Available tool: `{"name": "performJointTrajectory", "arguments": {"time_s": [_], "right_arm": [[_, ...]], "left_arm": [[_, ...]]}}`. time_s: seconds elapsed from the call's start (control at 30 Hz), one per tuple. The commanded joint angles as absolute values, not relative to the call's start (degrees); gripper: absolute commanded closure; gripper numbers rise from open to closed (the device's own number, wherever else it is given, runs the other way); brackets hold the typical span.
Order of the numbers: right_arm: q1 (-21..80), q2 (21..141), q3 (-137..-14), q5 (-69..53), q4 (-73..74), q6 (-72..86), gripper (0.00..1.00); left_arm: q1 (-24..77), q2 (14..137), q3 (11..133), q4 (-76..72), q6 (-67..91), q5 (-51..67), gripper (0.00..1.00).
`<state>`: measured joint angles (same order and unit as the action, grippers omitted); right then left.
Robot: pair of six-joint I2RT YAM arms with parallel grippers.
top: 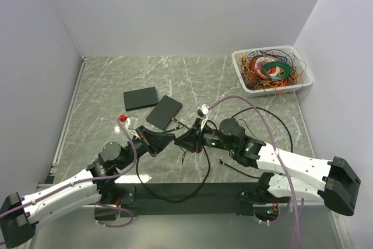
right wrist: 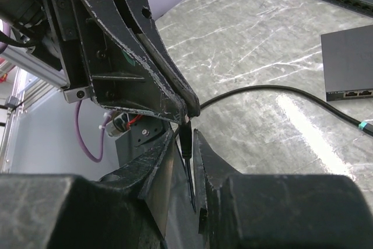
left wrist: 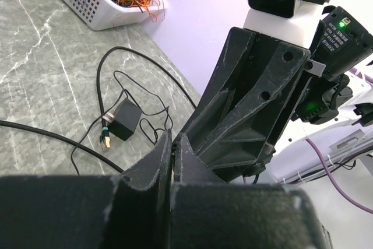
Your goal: Insert the plug into the switch port
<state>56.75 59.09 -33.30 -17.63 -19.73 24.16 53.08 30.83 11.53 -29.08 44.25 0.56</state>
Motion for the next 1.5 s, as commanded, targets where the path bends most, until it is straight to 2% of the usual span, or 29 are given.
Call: {"name": "performJointTrajectory", "arguments": {"time_s": [0.0, 0.7, 0.77, 0.87, 1.03, 1.07, 1.17, 1.27, 1.37, 1.47], "right_arm": [[56.8, 58.4, -34.1, -17.6, -22.1, 24.1, 0.74], [57.4, 60.0, -35.2, -17.7, -21.7, 24.2, 0.82], [57.3, 59.5, -35.1, -17.2, -21.6, 24.0, 0.86], [57.4, 57.9, -34.5, -16.1, -21.4, 23.8, 0.99], [57.4, 54.0, -33.0, -10.3, -19.5, 23.5, 1.0], [57.3, 52.7, -32.7, -7.9, -18.4, 23.5, 1.0], [57.1, 52.3, -33.6, -4.5, -11.6, 22.5, 1.0], [55.6, 54.3, -36.2, -0.1, -2.2, 21.1, 1.0], [51.3, 58.1, -38.4, 3.0, 4.8, 21.4, 1.0], [46.0, 62.9, -40.2, 4.2, 9.5, 21.4, 1.0]], "left_arm": [[53.3, 30.1, 11.5, -30.7, 44.4, 0.2, 1.0], [53.3, 30.5, 10.9, -30.7, 44.2, 0.2, 1.0], [53.3, 30.7, 11.0, -30.5, 44.2, 0.2, 0.99], [53.3, 30.8, 11.4, -29.3, 43.9, 0.2, 0.99], [53.3, 31.0, 12.6, -25.2, 43.4, -3.6, 0.73], [53.3, 31.0, 12.7, -24.4, 43.2, -4.0, 0.58], [53.3, 30.7, 13.7, -20.8, 42.9, -6.9, 0.34], [53.3, 30.1, 15.5, -14.6, 42.9, -14.1, 0.21], [53.2, 31.2, 18.2, -8.5, 42.5, -20.0, 0.13], [52.7, 34.9, 21.1, -6.5, 40.3, -23.9, 0.12]]}}
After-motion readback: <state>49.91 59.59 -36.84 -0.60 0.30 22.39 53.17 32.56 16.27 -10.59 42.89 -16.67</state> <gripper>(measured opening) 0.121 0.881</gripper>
